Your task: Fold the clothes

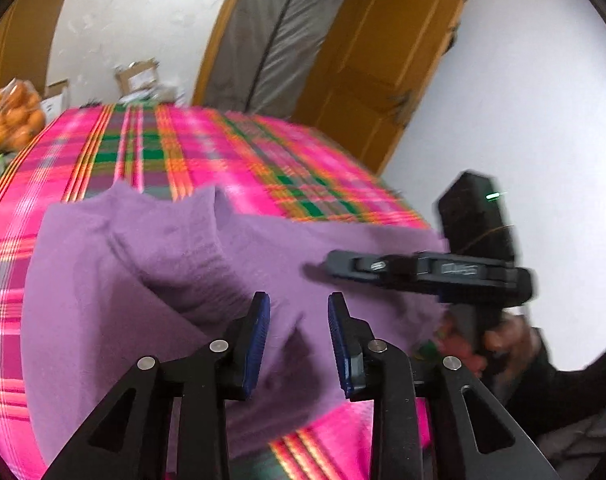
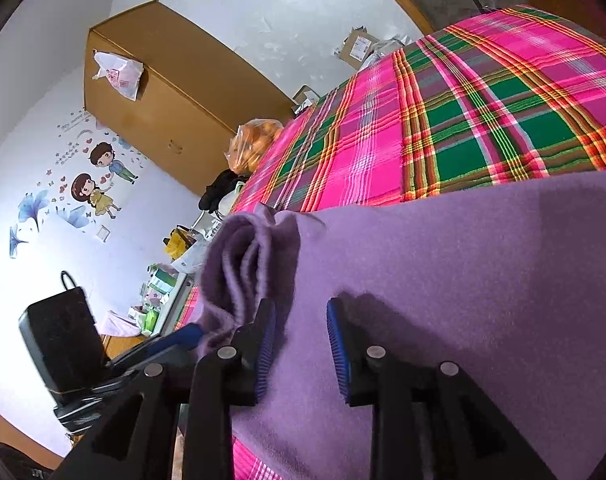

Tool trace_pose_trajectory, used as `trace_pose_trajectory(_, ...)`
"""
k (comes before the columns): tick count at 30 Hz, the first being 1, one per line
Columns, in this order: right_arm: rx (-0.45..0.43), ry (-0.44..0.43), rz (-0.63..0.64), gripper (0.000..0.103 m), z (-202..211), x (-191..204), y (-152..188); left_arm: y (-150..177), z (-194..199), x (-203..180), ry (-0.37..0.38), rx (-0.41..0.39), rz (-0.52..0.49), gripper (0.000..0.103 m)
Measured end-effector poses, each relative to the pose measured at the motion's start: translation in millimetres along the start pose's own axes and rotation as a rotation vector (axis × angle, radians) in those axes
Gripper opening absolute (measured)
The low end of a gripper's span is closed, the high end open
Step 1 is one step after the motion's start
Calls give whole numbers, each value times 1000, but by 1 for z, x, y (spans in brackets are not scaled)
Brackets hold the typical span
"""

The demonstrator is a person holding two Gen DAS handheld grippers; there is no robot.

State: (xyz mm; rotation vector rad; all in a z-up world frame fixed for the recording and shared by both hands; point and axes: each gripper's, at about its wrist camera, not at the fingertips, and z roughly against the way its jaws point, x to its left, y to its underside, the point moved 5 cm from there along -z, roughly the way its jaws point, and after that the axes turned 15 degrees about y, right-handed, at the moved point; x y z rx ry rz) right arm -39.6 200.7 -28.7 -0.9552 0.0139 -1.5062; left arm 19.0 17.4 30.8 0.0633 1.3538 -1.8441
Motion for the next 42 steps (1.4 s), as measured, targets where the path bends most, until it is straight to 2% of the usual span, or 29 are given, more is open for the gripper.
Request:
trace_pose_trajectory(2,1,-9,10,31,1,3,1,-4,14,-1,-10,-49,-8,33)
trace_pose_trajectory(4,12,-19,27,33,0,9,4,-6,30,9,-61,-94,20,35)
trace_pose_trajectory(12,101,-69,126,41,-16,43,20,18,74,91,-350,-137,236,36)
trace_pose_trajectory(16,145,-94,142,44,-29,57,23,30,85,109,-397,-145,284,36)
trace_pose_trajectory(22,179,-105,103,48,-41,66,20,42,100,118,-422,-153,301,36)
trace_pose_trajectory(27,185,-101,85,48,-41,66,20,50,92,119,-396,-114,313,41)
trace_pose_trajectory(34,205,-62,101,48,-48,68,19,50,80,109,-358,-84,283,42)
trace_pose_trajectory(35,219,-45,105,48,-52,68,21,50,78,107,-369,-79,269,33)
trace_pose_trajectory(36,227,-35,116,43,-54,68,22,50,78,106,-377,-77,260,21)
trace_pose_trajectory(37,227,-28,133,39,-55,69,23,49,80,105,-369,-84,263,15)
trace_pose_trajectory(38,225,-19,153,26,-55,70,23,48,83,106,-348,-99,275,12)
trace_pose_trajectory(39,224,-20,159,24,-54,70,23,48,87,108,-330,-115,287,11)
trace_pose_trajectory(42,218,-92,156,21,-46,74,26,48,102,113,-289,-165,318,10)
